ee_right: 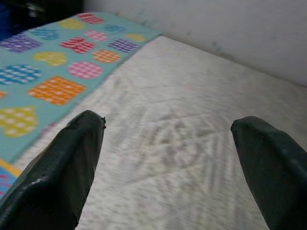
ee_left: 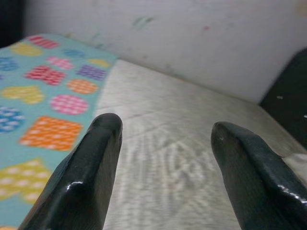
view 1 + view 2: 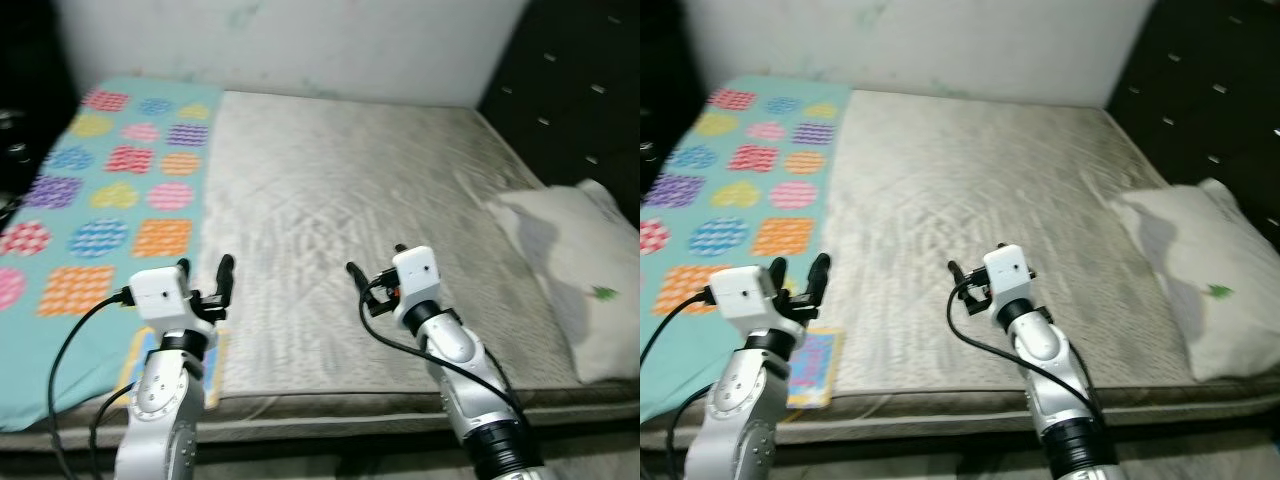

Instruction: Clean up the room

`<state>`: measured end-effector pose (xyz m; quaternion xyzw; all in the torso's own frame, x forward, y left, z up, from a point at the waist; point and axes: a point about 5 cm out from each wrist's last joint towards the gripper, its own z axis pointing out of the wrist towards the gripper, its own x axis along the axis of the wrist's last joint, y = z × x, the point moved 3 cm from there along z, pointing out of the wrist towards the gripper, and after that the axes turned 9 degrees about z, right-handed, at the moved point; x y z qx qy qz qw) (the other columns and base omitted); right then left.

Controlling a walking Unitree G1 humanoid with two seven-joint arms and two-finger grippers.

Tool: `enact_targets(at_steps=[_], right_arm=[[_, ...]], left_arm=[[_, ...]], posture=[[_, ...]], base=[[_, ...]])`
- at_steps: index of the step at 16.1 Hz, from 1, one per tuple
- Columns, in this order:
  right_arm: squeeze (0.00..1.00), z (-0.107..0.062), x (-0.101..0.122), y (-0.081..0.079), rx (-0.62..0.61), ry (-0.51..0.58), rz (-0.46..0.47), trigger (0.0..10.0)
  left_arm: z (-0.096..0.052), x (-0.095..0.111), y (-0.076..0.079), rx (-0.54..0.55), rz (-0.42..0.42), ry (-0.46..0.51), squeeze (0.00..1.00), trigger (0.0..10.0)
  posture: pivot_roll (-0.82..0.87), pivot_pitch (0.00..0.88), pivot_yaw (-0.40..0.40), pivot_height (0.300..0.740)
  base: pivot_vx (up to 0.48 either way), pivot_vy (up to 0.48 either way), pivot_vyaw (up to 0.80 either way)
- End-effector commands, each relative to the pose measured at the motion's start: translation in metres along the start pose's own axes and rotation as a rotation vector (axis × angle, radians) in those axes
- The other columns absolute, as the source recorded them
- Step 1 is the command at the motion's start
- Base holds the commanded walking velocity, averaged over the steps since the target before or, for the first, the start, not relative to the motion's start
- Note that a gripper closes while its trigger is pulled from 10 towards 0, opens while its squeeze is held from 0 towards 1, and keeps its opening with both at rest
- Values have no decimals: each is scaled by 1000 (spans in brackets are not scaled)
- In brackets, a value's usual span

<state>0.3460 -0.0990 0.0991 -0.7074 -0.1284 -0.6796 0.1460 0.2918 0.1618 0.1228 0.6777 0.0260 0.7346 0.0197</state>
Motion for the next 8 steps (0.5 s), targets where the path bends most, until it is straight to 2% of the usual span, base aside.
enact_targets(at_steps=[1,8], right_arm=[[0,-1,3,4,-9,7,-5,10000],[0,-1,2,5,-12,2,-3,10000]], left_arm=[[0,0,2,-4,-4,-5,0,10000],[-1,0,2,-6,-9,-6,0,10000]], posture=[[-23,88,-114,740],[-24,88,-114,740]], base=[[0,439,0],[0,439,0]])
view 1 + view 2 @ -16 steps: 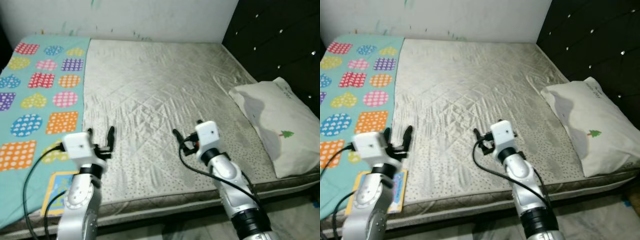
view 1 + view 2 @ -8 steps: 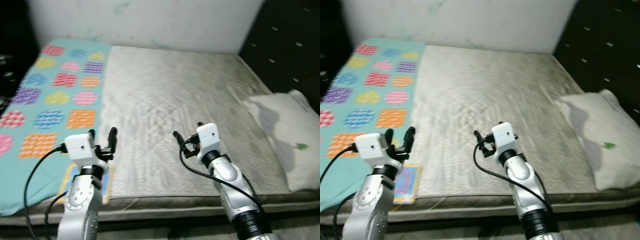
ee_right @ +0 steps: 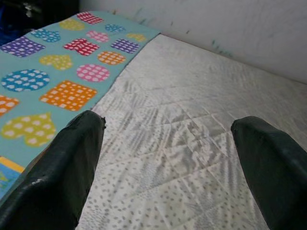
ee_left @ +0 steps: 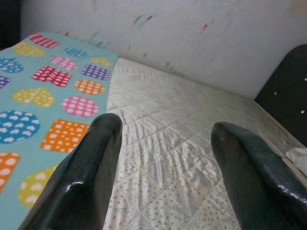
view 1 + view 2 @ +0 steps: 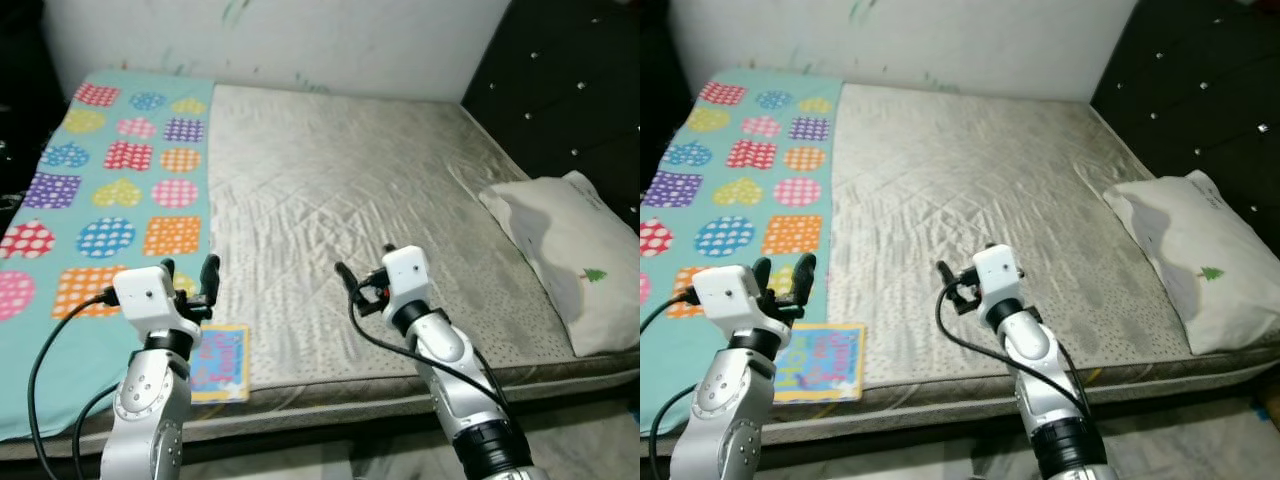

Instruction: Clean up the room

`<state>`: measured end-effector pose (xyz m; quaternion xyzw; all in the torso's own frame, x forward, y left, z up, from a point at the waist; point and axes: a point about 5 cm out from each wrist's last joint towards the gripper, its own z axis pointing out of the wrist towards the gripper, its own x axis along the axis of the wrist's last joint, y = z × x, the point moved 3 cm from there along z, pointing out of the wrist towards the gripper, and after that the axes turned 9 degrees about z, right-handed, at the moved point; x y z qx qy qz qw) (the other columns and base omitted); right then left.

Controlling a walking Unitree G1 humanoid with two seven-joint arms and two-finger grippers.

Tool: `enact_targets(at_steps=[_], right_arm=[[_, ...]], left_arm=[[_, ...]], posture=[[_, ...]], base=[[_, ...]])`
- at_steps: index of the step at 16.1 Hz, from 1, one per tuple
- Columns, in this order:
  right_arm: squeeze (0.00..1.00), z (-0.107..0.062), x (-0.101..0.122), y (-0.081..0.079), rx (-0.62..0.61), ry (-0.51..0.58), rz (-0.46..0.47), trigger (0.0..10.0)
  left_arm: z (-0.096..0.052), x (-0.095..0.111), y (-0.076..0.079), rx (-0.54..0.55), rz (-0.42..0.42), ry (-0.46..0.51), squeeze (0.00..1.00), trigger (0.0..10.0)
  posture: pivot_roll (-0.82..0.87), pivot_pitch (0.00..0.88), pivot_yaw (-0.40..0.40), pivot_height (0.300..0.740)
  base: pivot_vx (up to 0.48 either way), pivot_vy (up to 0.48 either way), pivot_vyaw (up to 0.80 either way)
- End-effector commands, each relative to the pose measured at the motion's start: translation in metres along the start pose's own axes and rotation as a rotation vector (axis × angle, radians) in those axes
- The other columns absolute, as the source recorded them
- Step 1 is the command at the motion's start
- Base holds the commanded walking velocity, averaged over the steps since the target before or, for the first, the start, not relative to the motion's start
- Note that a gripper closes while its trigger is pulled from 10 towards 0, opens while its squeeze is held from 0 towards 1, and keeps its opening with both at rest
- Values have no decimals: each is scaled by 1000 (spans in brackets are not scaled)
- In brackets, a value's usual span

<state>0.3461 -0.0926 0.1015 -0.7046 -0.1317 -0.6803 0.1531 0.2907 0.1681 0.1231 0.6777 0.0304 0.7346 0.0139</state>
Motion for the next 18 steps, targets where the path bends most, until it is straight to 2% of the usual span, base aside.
enact_targets(at_steps=[1,8,14,18], right_arm=[[0,-3,0,11,-30,-5,-7,10000],[0,-3,-1,11,-27,-12,-1,10000],[0,-3,0,8,-12,-8,-17,10000],[0,-4,1,11,-29,-1,3,10000]], left_arm=[[0,-1,9,-21,-12,-7,0,10000],[-1,-1,9,-17,-16,-5,0,10000],[-1,4,13,-49,-23,24,0,10000],[-1,4,12,-49,-24,27,0,10000]], posture=[[-23,88,-115,740],[-23,92,-117,740],[-25,92,-116,740],[-25,92,-116,740]], base=[[0,439,0],[0,440,0],[0,0,0],[287,0,0]])
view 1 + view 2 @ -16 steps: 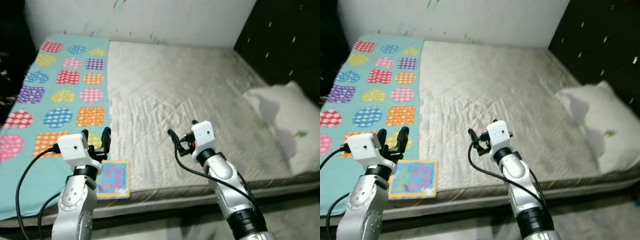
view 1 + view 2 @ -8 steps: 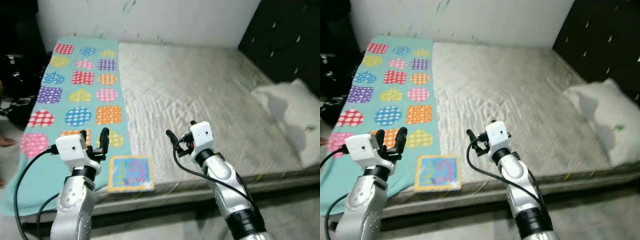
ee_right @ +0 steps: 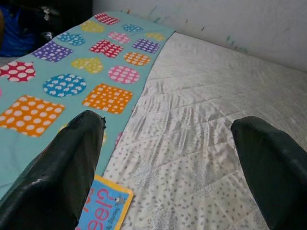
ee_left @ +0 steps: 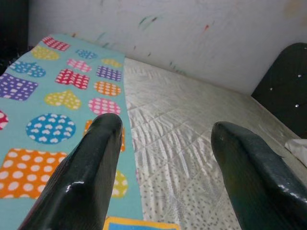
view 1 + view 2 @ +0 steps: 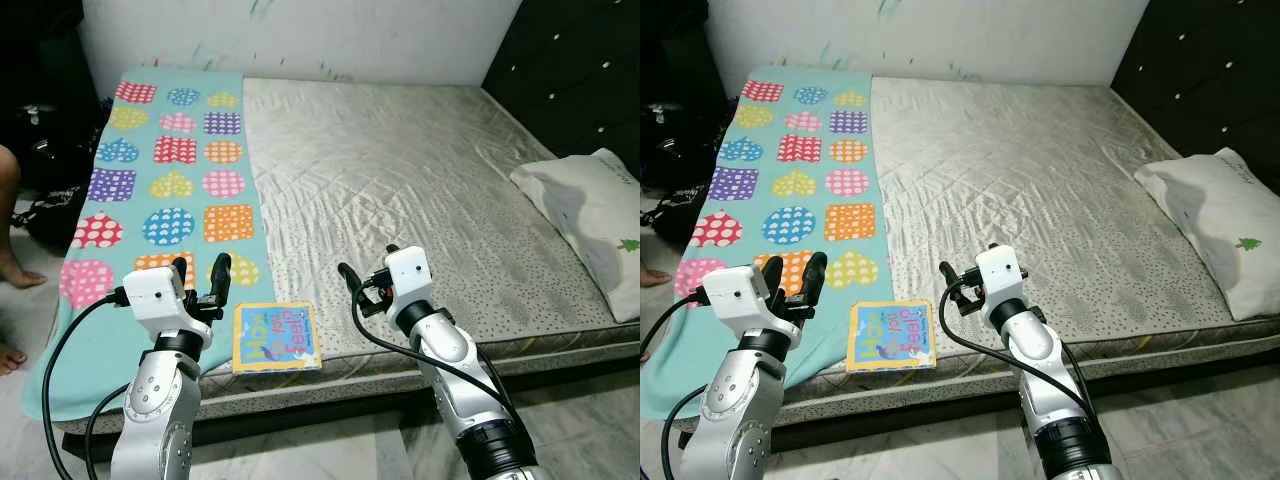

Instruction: Clean up the room

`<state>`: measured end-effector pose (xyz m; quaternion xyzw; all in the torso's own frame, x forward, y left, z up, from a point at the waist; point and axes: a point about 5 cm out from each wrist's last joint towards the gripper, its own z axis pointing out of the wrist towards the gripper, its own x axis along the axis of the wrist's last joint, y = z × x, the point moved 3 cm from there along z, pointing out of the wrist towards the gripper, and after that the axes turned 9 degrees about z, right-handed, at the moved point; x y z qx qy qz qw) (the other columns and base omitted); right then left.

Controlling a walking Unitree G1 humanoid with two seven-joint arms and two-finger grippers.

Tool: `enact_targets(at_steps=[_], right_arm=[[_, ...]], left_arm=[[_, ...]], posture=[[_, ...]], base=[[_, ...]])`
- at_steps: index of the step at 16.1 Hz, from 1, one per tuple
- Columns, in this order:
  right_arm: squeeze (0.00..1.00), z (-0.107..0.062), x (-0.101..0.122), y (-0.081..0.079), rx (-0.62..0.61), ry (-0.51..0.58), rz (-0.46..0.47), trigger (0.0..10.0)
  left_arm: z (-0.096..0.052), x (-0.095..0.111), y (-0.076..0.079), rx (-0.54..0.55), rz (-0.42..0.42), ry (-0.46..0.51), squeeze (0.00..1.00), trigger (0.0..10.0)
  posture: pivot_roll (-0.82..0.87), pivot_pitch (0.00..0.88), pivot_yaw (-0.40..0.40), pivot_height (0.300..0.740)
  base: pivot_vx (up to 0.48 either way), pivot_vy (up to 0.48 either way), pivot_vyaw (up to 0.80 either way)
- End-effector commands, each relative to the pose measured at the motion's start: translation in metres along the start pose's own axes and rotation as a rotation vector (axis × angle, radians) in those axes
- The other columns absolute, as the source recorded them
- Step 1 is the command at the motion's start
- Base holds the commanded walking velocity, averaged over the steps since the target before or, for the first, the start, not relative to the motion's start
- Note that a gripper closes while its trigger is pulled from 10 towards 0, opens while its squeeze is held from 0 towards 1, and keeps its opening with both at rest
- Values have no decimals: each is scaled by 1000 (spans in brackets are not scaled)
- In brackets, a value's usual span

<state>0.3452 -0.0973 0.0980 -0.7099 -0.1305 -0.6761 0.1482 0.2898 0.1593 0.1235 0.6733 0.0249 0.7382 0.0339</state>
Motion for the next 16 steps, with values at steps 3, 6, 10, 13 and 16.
enact_targets(at_steps=[3,6,10,13,16], right_arm=[[0,-1,4,9,-31,17,8,10000],[0,-1,4,9,-33,15,12,10000],[0,-2,4,10,-36,14,14,10000],[0,-2,3,11,-37,12,13,10000],[0,-1,3,11,-40,14,20,10000]], left_arm=[[0,4,4,-17,-1,18,0,10000],[0,4,4,-22,-2,17,0,10000],[0,3,5,-22,-5,7,0,10000],[1,2,5,-22,0,4,0,10000],[1,2,4,-22,1,3,0,10000]], posture=[[-26,93,-115,740],[-26,94,-115,740],[-26,95,-114,740],[-25,94,-114,740],[-24,91,-114,740]], base=[[343,0,0],[351,0,0],[244,0,0],[0,0,0],[0,0,0]])
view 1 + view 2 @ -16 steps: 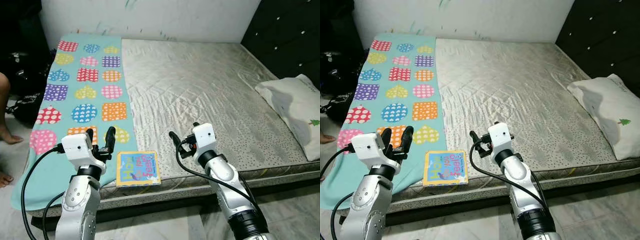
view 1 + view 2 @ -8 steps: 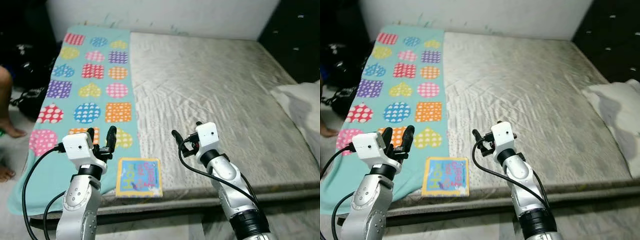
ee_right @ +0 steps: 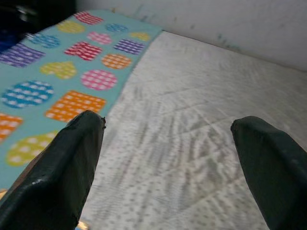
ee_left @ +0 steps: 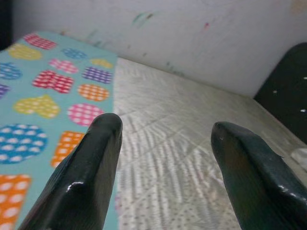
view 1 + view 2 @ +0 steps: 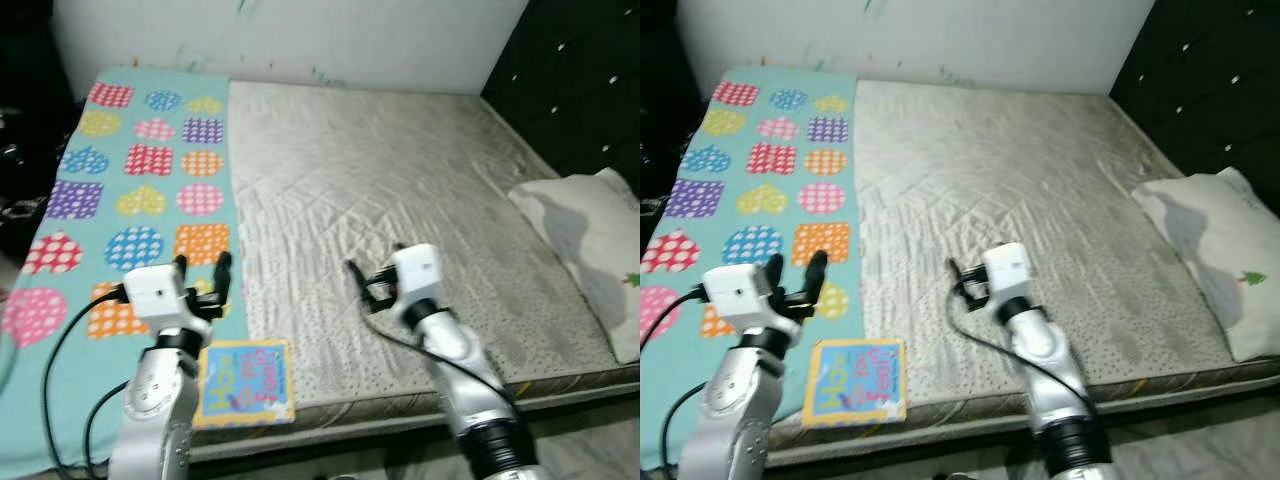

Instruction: Clean up the room

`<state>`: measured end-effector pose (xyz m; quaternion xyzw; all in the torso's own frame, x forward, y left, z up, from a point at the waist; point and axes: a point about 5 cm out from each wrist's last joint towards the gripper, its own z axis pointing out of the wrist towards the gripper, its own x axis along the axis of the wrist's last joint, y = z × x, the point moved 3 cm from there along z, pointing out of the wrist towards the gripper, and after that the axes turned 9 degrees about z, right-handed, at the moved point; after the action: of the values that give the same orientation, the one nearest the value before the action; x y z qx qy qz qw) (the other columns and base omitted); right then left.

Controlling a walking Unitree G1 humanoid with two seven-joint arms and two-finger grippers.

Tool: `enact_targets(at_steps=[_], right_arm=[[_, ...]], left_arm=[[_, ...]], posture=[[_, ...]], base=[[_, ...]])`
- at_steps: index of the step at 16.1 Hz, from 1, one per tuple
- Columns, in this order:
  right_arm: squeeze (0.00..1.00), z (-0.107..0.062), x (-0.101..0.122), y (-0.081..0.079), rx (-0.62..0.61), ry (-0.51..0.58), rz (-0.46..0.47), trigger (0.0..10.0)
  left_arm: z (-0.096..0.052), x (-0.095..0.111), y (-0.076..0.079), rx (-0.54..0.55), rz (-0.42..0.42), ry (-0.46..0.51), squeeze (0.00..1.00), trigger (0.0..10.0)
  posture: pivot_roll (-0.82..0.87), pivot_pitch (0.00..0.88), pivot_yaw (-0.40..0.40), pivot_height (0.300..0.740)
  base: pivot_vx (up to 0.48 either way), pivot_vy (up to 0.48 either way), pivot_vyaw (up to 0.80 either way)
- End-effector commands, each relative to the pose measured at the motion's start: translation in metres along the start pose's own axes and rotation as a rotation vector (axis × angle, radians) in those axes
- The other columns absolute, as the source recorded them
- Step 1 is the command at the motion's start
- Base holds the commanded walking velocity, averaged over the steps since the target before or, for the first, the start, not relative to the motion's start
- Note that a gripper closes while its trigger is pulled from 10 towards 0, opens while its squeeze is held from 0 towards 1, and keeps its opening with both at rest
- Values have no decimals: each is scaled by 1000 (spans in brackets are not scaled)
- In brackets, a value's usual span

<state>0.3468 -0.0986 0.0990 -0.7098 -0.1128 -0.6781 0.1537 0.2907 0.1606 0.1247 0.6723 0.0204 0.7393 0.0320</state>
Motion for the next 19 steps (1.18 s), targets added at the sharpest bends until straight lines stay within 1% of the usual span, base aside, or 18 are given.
enact_targets(at_steps=[1,3,5,8,9,10,11,12,13,14,15,16,17,19], right_arm=[[0,-2,2,10,-26,-1,0,10000],[0,-2,0,11,-34,-13,11,10000],[0,-2,0,12,-35,-15,10,10000],[0,-2,-1,10,-29,-14,6,10000],[0,-1,-1,9,-23,-16,2,10000],[0,-1,-1,9,-21,-18,0,10000],[0,-1,-1,10,-16,-24,-7,10000],[0,-1,-1,10,-12,-27,-10,10000],[0,0,-1,10,-9,-29,-11,10000],[0,0,-1,11,-4,-27,-17,10000],[0,-1,0,10,-1,-21,-17,10000],[0,-1,0,11,-2,-19,-16,10000],[0,-4,2,13,-12,-15,-8,10000],[0,-17,6,26,-50,7,10,10000]], left_arm=[[0,0,5,-16,-5,-2,0,10000],[0,0,5,-14,-3,-4,0,10000],[0,0,5,-13,-1,-5,0,10000],[0,-2,5,-12,7,-15,0,10000],[0,-6,1,19,26,-49,0,10000],[0,-6,0,23,30,-52,0,10000],[-1,-7,-2,4,91,-74,0,10000],[-2,-6,-1,-33,130,-72,0,10000],[-3,-4,3,-101,158,-70,0,10000],[-8,-4,11,-234,227,-70,0,10000],[-12,-3,16,-297,258,-44,0,10000],[-17,-4,19,-341,307,-28,0,10000],[-21,-9,20,-341,321,-35,0,10000],[-24,-5,15,-246,321,-3,0,10000]], posture=[[-24,91,-114,740],[-23,89,-113,740],[-23,89,-113,740],[-23,85,-111,740],[-24,84,-120,740],[-26,85,-123,740],[-24,89,-134,740],[-23,92,-139,740],[-23,95,-144,740],[-21,98,-146,740],[-22,98,-145,740],[-30,97,-142,740],[-38,94,-134,740],[-45,97,-131,740]], base=[[0,0,0],[0,0,-219],[0,0,-800],[0,0,0],[0,0,0],[0,0,0],[0,0,0],[0,0,0],[0,0,0],[0,0,0],[0,0,0],[0,0,0],[0,0,0],[0,0,0]])
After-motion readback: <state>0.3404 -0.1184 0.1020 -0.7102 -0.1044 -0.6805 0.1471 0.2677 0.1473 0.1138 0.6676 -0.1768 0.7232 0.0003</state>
